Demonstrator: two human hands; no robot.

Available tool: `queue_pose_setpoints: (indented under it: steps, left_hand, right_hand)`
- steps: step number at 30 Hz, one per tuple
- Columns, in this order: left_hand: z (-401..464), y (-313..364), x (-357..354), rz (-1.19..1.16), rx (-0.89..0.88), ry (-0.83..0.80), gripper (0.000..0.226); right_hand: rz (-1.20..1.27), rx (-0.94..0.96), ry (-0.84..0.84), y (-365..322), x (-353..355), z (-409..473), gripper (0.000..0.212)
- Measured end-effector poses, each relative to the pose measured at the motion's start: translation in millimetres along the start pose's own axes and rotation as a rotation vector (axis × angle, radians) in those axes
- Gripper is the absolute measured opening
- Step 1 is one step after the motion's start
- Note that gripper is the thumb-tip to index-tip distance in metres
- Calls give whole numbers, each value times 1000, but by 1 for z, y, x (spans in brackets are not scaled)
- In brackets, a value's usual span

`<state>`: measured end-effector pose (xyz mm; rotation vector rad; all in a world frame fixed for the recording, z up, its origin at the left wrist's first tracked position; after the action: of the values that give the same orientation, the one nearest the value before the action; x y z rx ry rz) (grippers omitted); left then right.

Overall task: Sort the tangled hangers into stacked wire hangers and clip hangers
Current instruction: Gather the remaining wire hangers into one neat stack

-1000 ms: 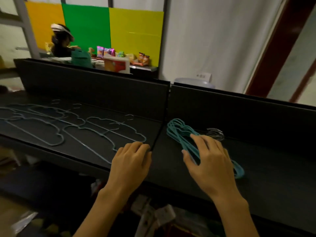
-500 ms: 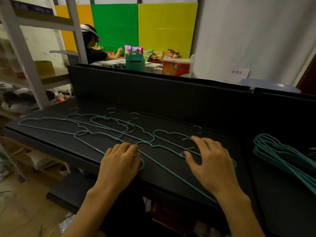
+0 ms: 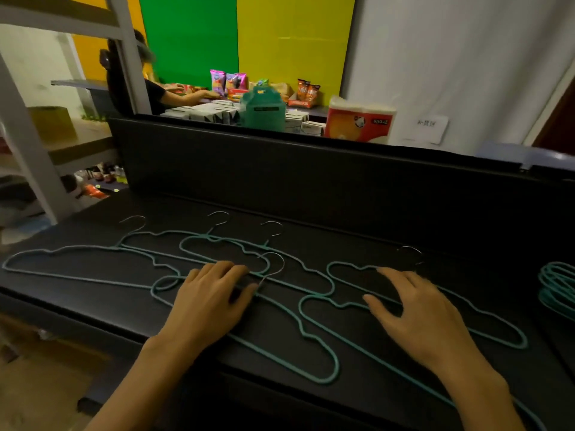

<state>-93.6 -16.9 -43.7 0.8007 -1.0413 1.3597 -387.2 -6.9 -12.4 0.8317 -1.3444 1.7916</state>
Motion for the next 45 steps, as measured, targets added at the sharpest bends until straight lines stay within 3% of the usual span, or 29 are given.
queue_pose_setpoints:
  steps: [5,12,16,23,28,36,45]
  left_hand:
    - [3,-9,-9,-120,-131,-22,58]
    - [-13,-29,-7,-225,-450,-187,93]
    - [-12,-34,-6,-250,-519,-211,99]
    - [-4,-31,-3,-317,-558,-101,91]
    - [-6,-23,7,-263,-642,129,82]
    - [-7,57,28,-328,-807,220,77]
    - [-10,191,59,-374,-887,309,71]
  right_hand:
    - [18,-190,-1,-2,-10,-32,67]
    - [90,-318,59,-12,-23,-65,84]
    - [87,-405,69,-9,-18,-73,85]
    - [4,-339,86,-14,-6,-73,84]
    - [-65,-289,179,-21,-1,-84,87]
    - [-211,-355,341,-3,47,-149,90]
    - [-306,-399,432,72,113,-213,95]
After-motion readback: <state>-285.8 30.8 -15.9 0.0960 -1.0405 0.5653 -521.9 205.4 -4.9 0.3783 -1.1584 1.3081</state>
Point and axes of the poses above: each hand's wrist, its own z-axis towards the middle knuckle, its own x-axis out of the back of the hand, y = z × x, the point moved 4 cm from there along z, towards the middle knuckle, and after that the axes turned 15 degrees about z, right-handed, at the moved point
